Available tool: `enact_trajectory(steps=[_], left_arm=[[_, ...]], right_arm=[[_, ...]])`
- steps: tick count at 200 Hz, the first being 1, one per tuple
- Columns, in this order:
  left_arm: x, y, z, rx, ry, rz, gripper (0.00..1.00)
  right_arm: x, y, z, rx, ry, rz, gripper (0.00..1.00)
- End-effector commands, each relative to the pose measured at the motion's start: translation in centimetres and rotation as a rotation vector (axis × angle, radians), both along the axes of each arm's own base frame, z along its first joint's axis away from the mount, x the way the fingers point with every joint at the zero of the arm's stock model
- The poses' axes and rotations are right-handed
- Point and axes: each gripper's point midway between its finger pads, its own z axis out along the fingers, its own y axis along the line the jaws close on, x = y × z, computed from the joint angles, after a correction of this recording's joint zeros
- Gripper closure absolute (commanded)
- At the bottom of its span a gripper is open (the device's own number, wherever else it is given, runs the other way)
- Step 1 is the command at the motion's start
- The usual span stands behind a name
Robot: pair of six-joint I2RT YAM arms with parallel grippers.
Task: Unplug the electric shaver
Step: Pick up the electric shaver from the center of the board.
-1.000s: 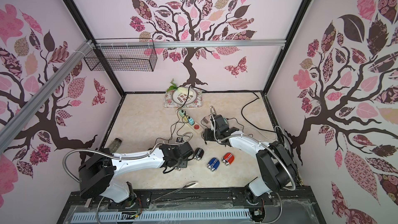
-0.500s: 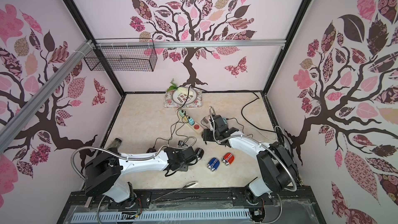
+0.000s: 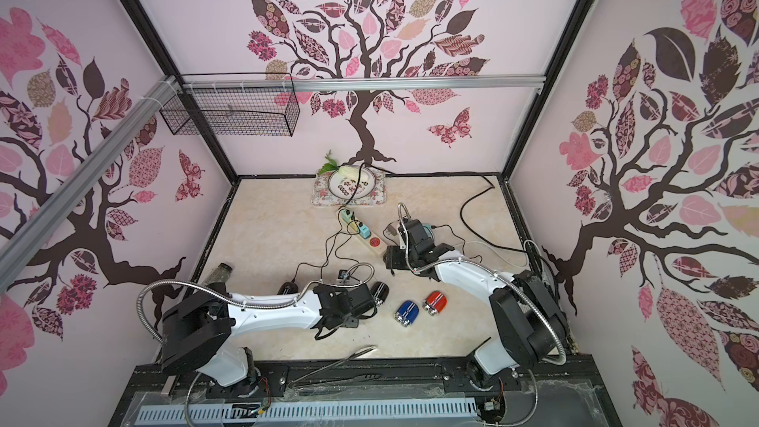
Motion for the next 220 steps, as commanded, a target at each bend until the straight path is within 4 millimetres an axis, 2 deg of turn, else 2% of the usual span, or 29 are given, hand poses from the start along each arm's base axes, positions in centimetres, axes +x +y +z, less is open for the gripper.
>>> enact_trajectory(steps=[1,52,68,106,149,196,220], left_arm=[[-1.8,1.7,-2.1,0.059,0.077,0.013,0.37],[-2.1,1.9,-2.5,0.067,0.089,0.015,0.35],[-1.9,1.7,-2.3,0.066,0.082,0.010,0.38],[-1.4,1.4,-1.6,0.050,0.052,-0.010,0.63],[-0.1,0.0,0.7,-0.017,-0.032,-0.076,0.92],[0.9,-2.0,3.0,-0.161,-0.091,-0.150,0.99],[1.4,-1.9,3.1,-0.233,-0.082,-0.140,0.99]], right_arm=[[0.3,0.4,1.3,0.020,-0.034,-0.005,0.40],[0.4,0.2,1.4,0.011,-0.042,-0.010,0.40],[0.4,0.2,1.5,0.012,-0.045,-0.012,0.40],[0.4,0.4,2.0,0.027,-0.049,-0.007,0.40],[0.0,0.9,3.5,0.118,-0.071,-0.022,0.42],[-0.8,2.6,4.9,0.242,-0.047,0.027,0.43],[-1.3,3.3,5.1,0.283,-0.023,0.052,0.43]])
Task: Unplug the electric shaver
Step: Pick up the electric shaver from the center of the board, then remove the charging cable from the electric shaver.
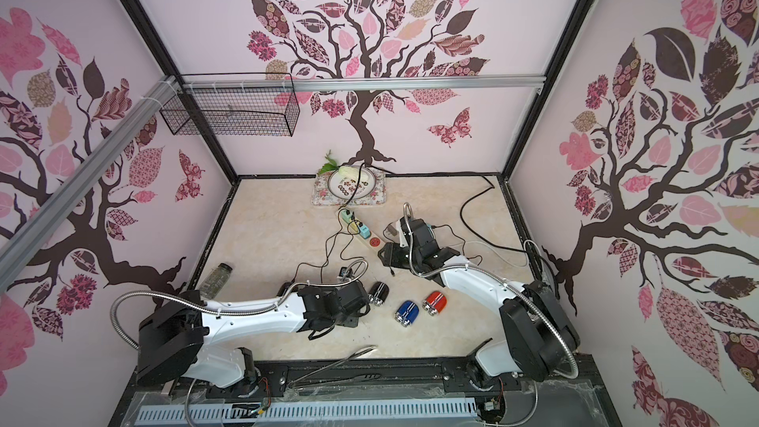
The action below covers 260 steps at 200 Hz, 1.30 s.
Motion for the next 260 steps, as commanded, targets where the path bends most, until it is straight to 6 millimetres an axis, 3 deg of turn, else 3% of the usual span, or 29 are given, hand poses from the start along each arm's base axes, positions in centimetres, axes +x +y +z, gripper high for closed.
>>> enact_trajectory(steps=[1,23,76,186,260], left_arm=[[0.8,-0.3,0.3,-0.080,-0.018,-0.021,0.99],[1.3,-0.1,0.5,-0.168,-0.009,-0.008,1.00],[1.7,-1.2,3.4,-0.338,-0.088,-0.084,0.99],[1.7,-0.3,4.6,-0.397,-0.150,-0.075,1.00],[1.7,-0.4,5.0,-0.408,-0.158,-0.088,1.00]], right_arm=[[-0.6,1.4,2.0,0.095,-0.006,0.042,0.43],[-1.3,2.2,2.8,0.158,0.004,0.080,0.43],[-3.0,4.6,3.7,0.244,0.033,0.169,0.43],[-5.3,8.8,1.7,0.259,0.108,0.278,0.52],[-6.5,10.5,0.9,0.275,0.143,0.319,0.57]])
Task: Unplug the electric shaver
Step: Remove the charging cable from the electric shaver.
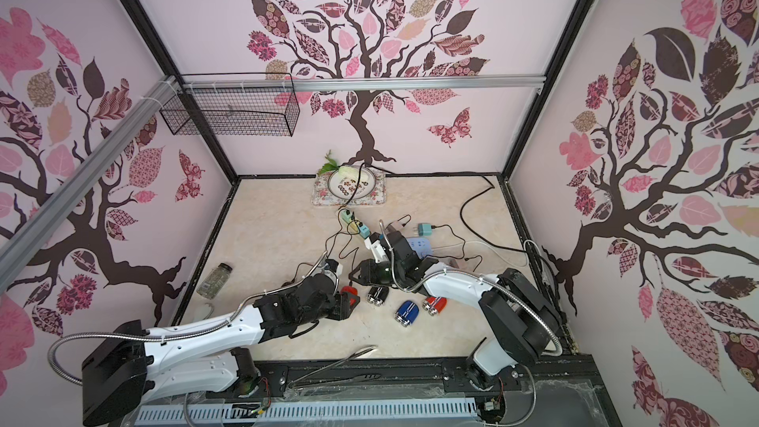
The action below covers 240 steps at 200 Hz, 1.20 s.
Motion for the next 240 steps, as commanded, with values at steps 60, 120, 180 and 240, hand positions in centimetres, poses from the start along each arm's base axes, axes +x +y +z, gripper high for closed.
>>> enact_trajectory(steps=[60,120,180,240], left_arm=[[0.5,-0.2,1.0,-0.037,-0.047,-0.007,1.00],[0.3,-0.2,0.9,-0.042,-0.045,-0.013,1.00],[0.3,-0.2,0.8,-0.041,-0.041,-0.013,1.00],[0.1,-0.2,0.6,-0.039,-0.030,-0.016,1.00]], right_arm=[[0.2,1.8,0.7,0.047,0.004,0.029,0.63],[-0.1,2.4,0.5,0.064,0.016,0.044,0.69],[-0.2,2.6,0.5,0.063,0.012,0.049,0.79],[0.0,2.5,0.7,0.058,0.002,0.047,0.86]])
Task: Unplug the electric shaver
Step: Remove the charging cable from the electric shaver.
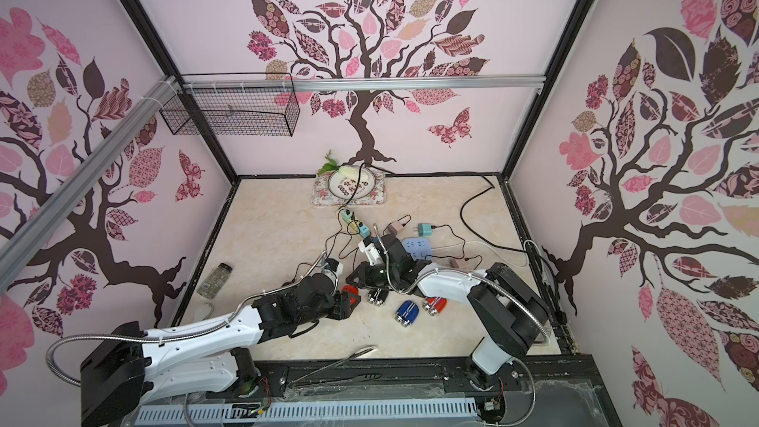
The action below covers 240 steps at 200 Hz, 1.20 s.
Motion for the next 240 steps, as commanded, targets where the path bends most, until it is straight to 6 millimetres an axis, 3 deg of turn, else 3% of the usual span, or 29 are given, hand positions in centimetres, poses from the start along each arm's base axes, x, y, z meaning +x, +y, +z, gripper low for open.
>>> enact_trajectory(steps=[1,240], left_arm=[[0.1,0.1,0.2,-0.019,-0.020,-0.004,1.00],[-1.7,1.3,-1.8,0.007,0.054,-0.023,1.00]], right_arm=[[0.6,0.9,1.3,0.023,-0.033,0.010,0.87],[2.4,1.2,2.1,-0.001,-0.081,-0.014,0.92]])
